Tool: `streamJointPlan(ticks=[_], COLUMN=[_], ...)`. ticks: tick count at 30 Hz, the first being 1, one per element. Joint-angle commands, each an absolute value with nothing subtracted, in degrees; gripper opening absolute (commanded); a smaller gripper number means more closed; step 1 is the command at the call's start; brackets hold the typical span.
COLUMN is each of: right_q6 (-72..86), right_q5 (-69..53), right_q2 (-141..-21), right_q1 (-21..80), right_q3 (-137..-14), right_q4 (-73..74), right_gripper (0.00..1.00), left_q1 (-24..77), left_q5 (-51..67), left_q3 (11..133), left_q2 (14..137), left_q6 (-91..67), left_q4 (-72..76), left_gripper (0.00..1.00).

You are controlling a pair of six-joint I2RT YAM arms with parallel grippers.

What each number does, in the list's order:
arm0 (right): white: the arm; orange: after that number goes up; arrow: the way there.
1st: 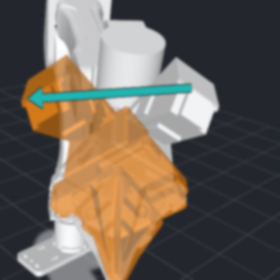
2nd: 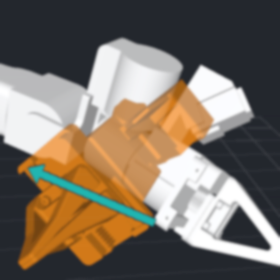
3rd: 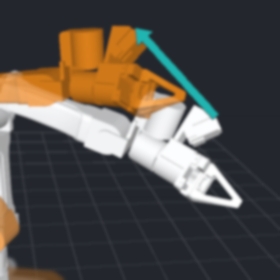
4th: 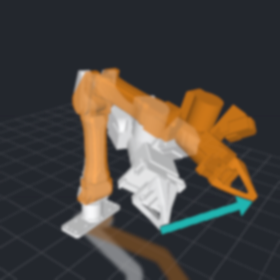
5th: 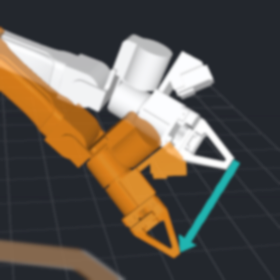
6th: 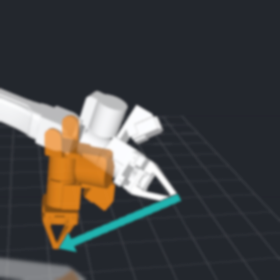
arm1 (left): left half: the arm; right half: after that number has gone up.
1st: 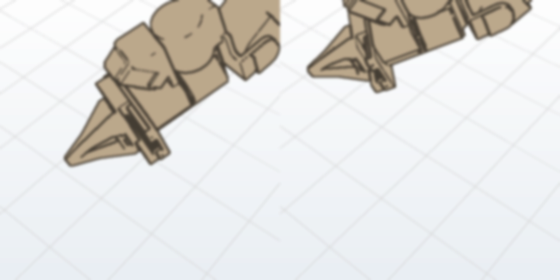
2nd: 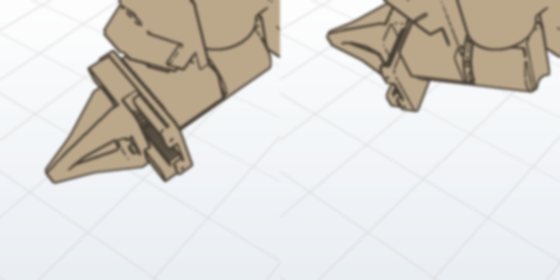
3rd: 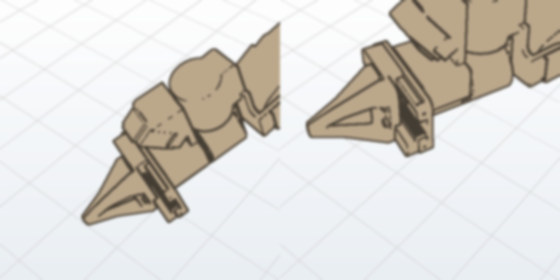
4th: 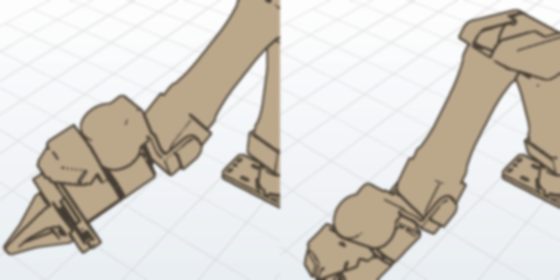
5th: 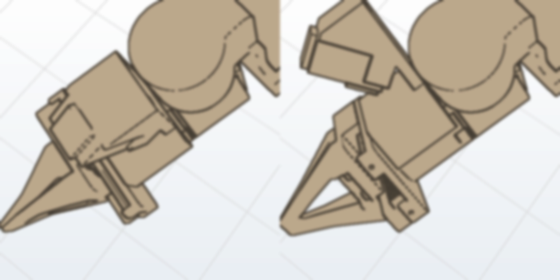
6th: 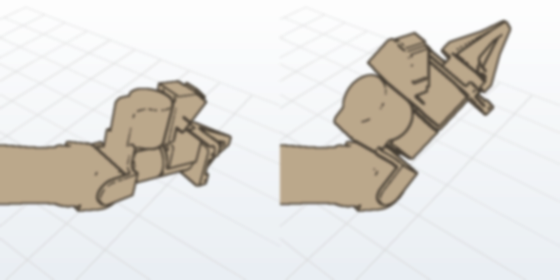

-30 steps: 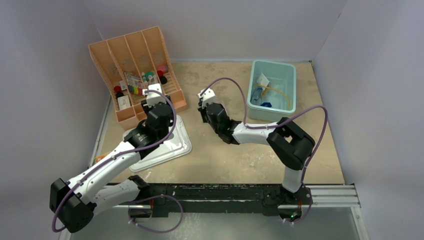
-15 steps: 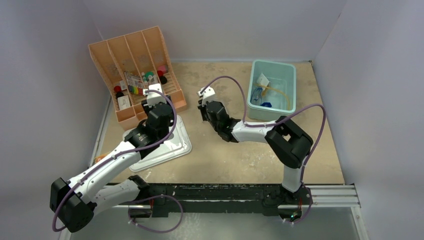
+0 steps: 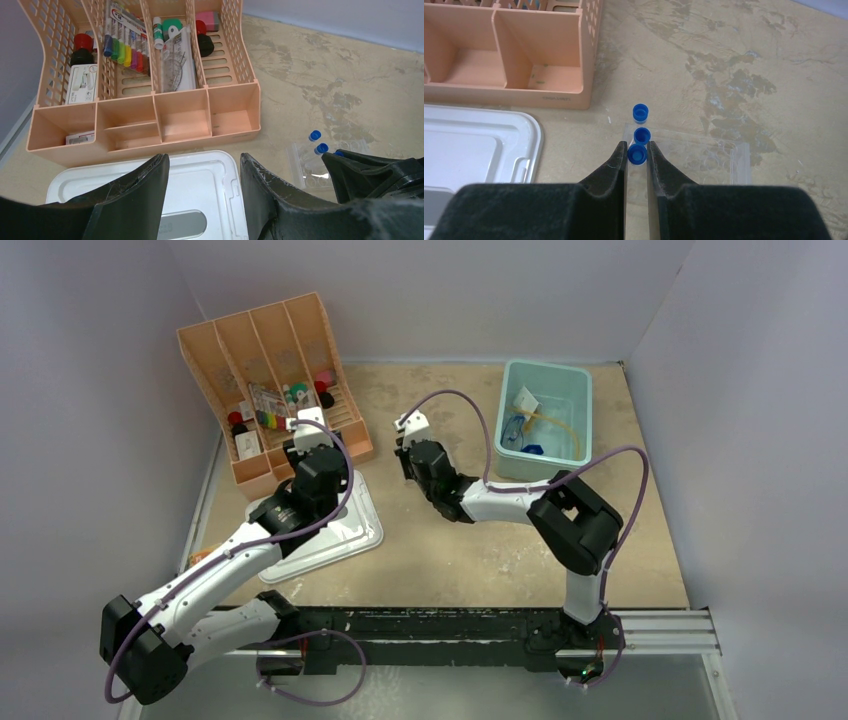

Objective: Organize the chemistry lab equipment

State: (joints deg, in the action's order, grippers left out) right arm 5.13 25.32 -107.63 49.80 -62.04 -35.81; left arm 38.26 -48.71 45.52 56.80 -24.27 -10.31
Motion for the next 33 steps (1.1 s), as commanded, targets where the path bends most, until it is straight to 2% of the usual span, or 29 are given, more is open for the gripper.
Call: streamJointPlan(ticks=[1,33], right_q6=[3.95,7.29], right_q5=[28.95,23.81], right_q2=[-107.61,-104.90], right_q1=[49.69,49.66], right_q3=[-64.68,-63.89], right_q4=[-35.34,-32.67], right_gripper=[0.08,0.09], left_q1=[37.91,37.92], left_q5=[-49.86,-49.83], left_q3=[46.17,46.20], left_q2=[56.78,57.56], left_q6=[-23.20,-23.47], left_q4=[-7.82,-7.76], left_gripper=[0.53,0.54])
